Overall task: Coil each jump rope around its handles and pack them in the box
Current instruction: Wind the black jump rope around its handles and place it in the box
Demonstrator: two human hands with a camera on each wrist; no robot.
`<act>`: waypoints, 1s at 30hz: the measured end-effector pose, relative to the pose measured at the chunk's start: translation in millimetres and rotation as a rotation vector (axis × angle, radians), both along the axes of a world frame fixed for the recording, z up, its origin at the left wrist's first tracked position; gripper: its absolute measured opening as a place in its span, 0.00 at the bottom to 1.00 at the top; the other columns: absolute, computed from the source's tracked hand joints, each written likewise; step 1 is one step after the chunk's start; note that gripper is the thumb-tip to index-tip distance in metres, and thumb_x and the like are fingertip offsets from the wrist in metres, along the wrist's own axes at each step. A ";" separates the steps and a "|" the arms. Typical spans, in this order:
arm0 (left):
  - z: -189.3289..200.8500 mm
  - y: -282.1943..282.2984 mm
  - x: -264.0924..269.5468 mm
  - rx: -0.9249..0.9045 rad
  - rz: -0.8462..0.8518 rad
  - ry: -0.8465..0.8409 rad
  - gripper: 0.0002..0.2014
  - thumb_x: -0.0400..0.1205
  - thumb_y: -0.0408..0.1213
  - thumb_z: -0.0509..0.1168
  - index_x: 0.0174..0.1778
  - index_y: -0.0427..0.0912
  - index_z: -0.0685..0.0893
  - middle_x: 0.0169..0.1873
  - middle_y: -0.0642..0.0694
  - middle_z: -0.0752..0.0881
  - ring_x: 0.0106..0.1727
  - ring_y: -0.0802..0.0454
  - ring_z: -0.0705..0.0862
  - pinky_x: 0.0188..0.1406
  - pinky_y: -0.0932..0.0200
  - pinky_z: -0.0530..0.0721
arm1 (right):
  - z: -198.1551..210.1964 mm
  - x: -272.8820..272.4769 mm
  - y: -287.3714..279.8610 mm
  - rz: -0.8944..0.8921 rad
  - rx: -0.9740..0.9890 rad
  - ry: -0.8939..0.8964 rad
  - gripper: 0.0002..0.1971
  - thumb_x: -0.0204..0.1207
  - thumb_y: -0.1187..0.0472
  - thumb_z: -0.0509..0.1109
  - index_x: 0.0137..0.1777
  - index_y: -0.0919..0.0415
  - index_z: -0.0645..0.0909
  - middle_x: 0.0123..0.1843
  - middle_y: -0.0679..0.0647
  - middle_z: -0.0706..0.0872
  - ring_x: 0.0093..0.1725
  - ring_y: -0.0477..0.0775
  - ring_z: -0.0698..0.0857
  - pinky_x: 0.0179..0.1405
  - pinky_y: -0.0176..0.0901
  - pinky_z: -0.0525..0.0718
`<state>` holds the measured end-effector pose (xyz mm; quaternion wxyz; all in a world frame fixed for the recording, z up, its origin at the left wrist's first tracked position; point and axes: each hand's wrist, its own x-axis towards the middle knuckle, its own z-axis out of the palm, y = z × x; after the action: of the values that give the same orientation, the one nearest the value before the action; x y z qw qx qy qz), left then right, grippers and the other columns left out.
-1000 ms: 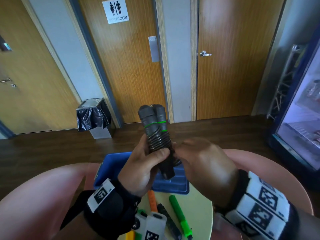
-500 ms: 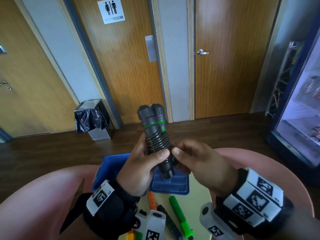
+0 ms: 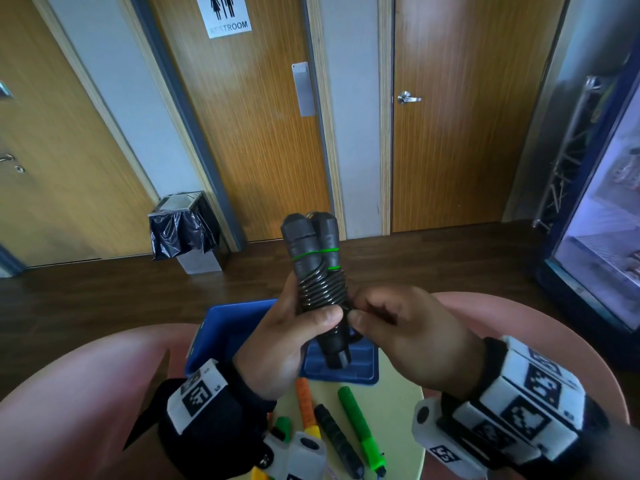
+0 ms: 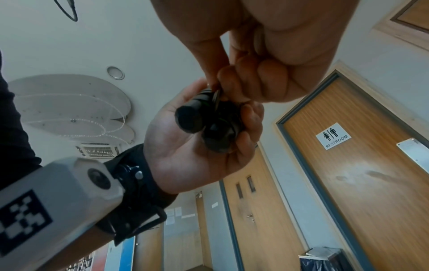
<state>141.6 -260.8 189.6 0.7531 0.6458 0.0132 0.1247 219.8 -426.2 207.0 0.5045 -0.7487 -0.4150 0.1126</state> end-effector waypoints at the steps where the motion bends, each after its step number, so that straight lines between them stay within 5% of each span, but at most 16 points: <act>1: -0.5 -0.4 -0.3 0.001 0.003 -0.003 0.28 0.68 0.41 0.72 0.67 0.45 0.80 0.56 0.33 0.82 0.60 0.37 0.82 0.61 0.44 0.80 | 0.1 0.3 0.9 0.006 0.001 0.010 0.15 0.81 0.63 0.70 0.32 0.63 0.77 0.24 0.44 0.73 0.27 0.40 0.73 0.29 0.31 0.68; 5: 1.9 -1.3 0.2 -0.021 0.007 -0.009 0.29 0.68 0.41 0.72 0.67 0.42 0.79 0.51 0.39 0.85 0.55 0.43 0.85 0.54 0.52 0.86 | 4.1 2.9 4.9 0.030 0.043 0.124 0.16 0.81 0.64 0.70 0.31 0.60 0.76 0.25 0.45 0.72 0.27 0.41 0.71 0.28 0.34 0.69; 9: 5.1 0.9 0.9 0.024 0.028 -0.020 0.28 0.69 0.42 0.72 0.66 0.43 0.79 0.51 0.40 0.85 0.58 0.41 0.84 0.61 0.42 0.81 | 4.9 4.4 11.2 0.035 0.066 0.179 0.16 0.81 0.65 0.70 0.31 0.58 0.76 0.27 0.49 0.72 0.28 0.45 0.70 0.30 0.39 0.69; 17: -1.8 7.4 -1.1 0.040 0.028 0.008 0.31 0.69 0.44 0.72 0.69 0.42 0.77 0.53 0.39 0.84 0.60 0.40 0.83 0.63 0.40 0.80 | 2.4 9.5 20.8 0.050 0.034 0.287 0.13 0.80 0.66 0.70 0.35 0.73 0.76 0.27 0.53 0.72 0.29 0.49 0.69 0.30 0.42 0.67; 23: 1.1 18.3 0.1 0.114 0.005 0.033 0.33 0.67 0.45 0.72 0.69 0.40 0.76 0.50 0.44 0.85 0.56 0.48 0.85 0.53 0.55 0.83 | -5.2 13.9 31.9 0.059 0.026 0.372 0.15 0.79 0.67 0.71 0.31 0.61 0.77 0.25 0.49 0.73 0.27 0.46 0.69 0.29 0.41 0.67; 26: 5.7 26.4 4.5 0.140 -0.003 0.057 0.35 0.67 0.44 0.73 0.71 0.40 0.75 0.54 0.33 0.82 0.59 0.41 0.83 0.59 0.50 0.82 | -11.4 13.1 34.8 0.071 0.050 0.368 0.12 0.77 0.59 0.72 0.34 0.60 0.77 0.25 0.49 0.75 0.26 0.45 0.71 0.27 0.38 0.69; 30: 10.6 31.5 11.0 0.119 -0.011 0.044 0.28 0.65 0.42 0.74 0.63 0.44 0.81 0.52 0.38 0.84 0.53 0.44 0.84 0.53 0.50 0.83 | -21.1 9.8 30.2 0.007 0.068 0.261 0.12 0.83 0.60 0.69 0.39 0.65 0.78 0.29 0.50 0.76 0.29 0.44 0.73 0.31 0.36 0.72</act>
<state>152.6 -229.3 200.3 0.7135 0.6922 0.0187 0.1068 229.6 -396.0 185.9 0.5790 -0.7086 -0.3521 0.1967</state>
